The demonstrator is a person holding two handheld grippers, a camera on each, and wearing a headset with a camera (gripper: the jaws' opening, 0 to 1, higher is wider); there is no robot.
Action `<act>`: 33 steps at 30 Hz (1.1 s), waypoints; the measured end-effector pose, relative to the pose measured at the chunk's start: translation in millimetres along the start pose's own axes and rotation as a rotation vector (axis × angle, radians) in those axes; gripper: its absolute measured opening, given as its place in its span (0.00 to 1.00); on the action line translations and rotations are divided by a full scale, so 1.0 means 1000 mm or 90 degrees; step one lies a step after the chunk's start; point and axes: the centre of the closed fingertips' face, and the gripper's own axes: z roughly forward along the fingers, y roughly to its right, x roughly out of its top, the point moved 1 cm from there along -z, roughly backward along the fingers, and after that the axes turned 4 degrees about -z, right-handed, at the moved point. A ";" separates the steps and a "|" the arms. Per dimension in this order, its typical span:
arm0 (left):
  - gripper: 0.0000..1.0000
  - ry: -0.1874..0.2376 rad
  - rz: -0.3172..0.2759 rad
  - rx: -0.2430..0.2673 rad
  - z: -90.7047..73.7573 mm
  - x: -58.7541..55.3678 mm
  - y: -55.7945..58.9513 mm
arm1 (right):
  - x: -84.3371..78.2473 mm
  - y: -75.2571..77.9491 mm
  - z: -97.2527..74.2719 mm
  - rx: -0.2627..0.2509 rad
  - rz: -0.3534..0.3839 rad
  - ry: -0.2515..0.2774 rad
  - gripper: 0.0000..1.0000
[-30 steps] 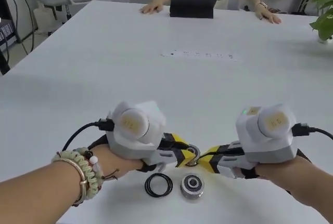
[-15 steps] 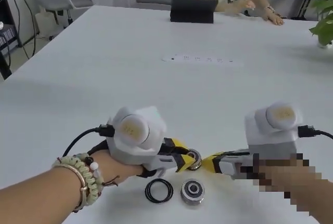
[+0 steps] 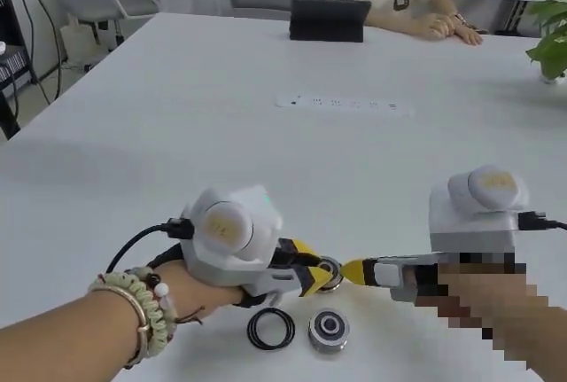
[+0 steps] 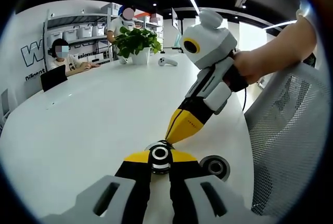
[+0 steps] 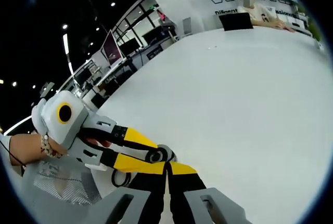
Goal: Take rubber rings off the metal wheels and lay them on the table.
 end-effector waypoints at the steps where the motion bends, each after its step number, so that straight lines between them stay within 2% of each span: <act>1: 0.07 0.000 0.000 0.000 0.000 0.000 0.000 | 0.000 -0.001 -0.001 0.002 0.004 0.001 0.00; 7: 0.07 0.000 0.000 0.003 0.000 0.000 0.000 | 0.001 -0.005 -0.001 0.003 -0.009 0.000 0.00; 12: 0.07 0.000 0.000 0.004 0.000 0.000 0.000 | 0.002 -0.001 -0.001 0.005 -0.009 0.001 0.00; 33: 0.07 0.004 -0.001 0.002 0.000 0.000 0.000 | 0.006 -0.004 0.000 0.009 -0.030 0.000 0.00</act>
